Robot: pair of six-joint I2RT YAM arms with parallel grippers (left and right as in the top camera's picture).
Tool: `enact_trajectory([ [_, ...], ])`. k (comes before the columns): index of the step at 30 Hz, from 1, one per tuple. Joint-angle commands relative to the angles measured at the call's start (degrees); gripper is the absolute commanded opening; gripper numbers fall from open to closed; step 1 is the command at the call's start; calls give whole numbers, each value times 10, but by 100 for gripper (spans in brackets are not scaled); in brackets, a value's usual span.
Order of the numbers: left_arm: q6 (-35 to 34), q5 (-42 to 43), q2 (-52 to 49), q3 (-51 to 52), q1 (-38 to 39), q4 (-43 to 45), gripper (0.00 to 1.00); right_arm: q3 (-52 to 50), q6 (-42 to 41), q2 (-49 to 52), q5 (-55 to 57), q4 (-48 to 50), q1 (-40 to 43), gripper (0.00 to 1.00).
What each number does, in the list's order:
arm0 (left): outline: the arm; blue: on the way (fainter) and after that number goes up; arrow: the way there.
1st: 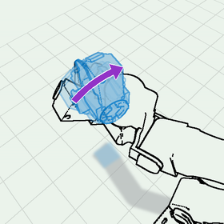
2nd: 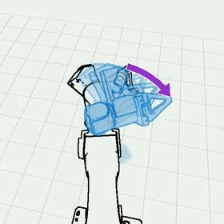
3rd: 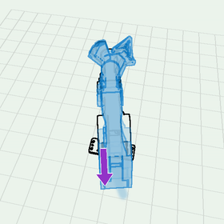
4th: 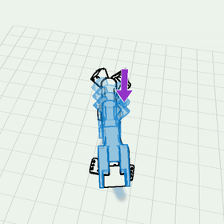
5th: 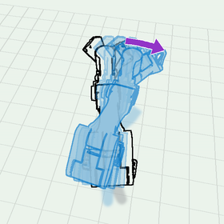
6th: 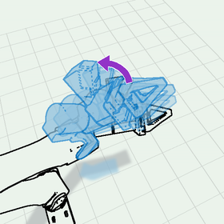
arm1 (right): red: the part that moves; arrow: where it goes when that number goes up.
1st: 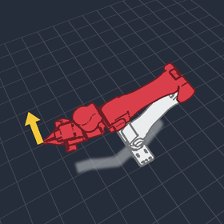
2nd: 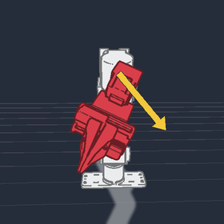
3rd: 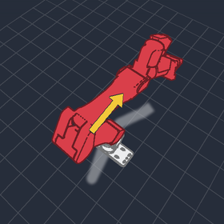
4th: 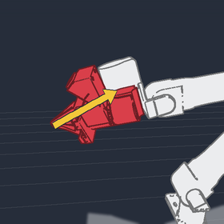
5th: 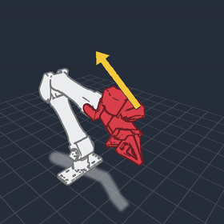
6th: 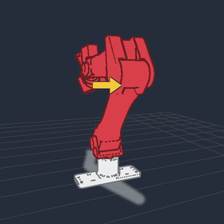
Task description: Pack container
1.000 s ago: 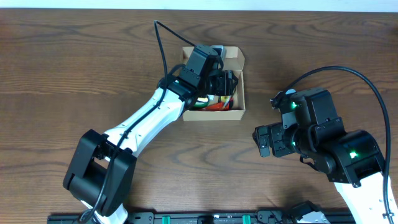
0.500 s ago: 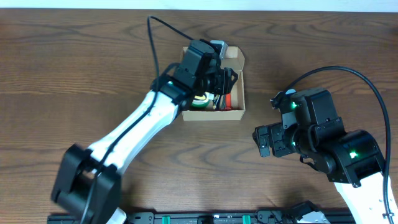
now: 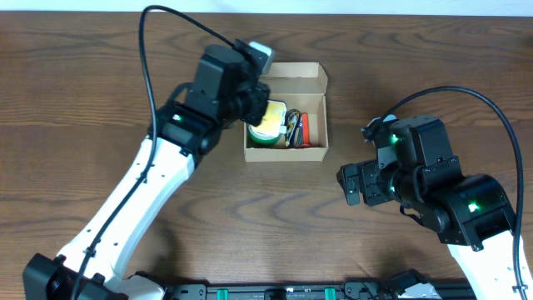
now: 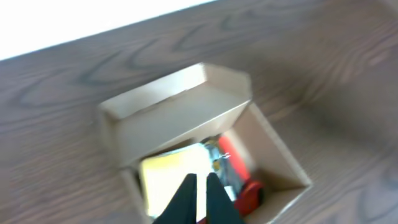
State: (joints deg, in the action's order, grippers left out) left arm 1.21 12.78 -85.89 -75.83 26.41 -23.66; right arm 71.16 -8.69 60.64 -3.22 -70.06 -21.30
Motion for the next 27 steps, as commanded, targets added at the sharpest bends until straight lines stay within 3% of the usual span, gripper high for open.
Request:
enact_trajectory([
  [1, 42, -14, 3, -5, -37, -13, 6, 1, -15, 1, -3, 20, -4, 99],
  [5, -2, -9, -12, -5, -87, -15, 6, 0, -35, 14, -2, 85, -4, 96],
  [10, -50, 52, -49, -5, -148, 6, 6, 0, -44, 72, 5, 174, -1, 18],
  [12, -77, 81, -71, -5, -164, 24, 5, 0, -46, 107, 6, 212, 8, 1],
  [19, -143, 156, -165, -10, -188, 99, 5, 0, -105, 251, -19, 335, 85, 2],
  [27, -158, 177, -296, -74, -189, 101, 5, 0, -139, 416, -194, 474, 179, 1],
])
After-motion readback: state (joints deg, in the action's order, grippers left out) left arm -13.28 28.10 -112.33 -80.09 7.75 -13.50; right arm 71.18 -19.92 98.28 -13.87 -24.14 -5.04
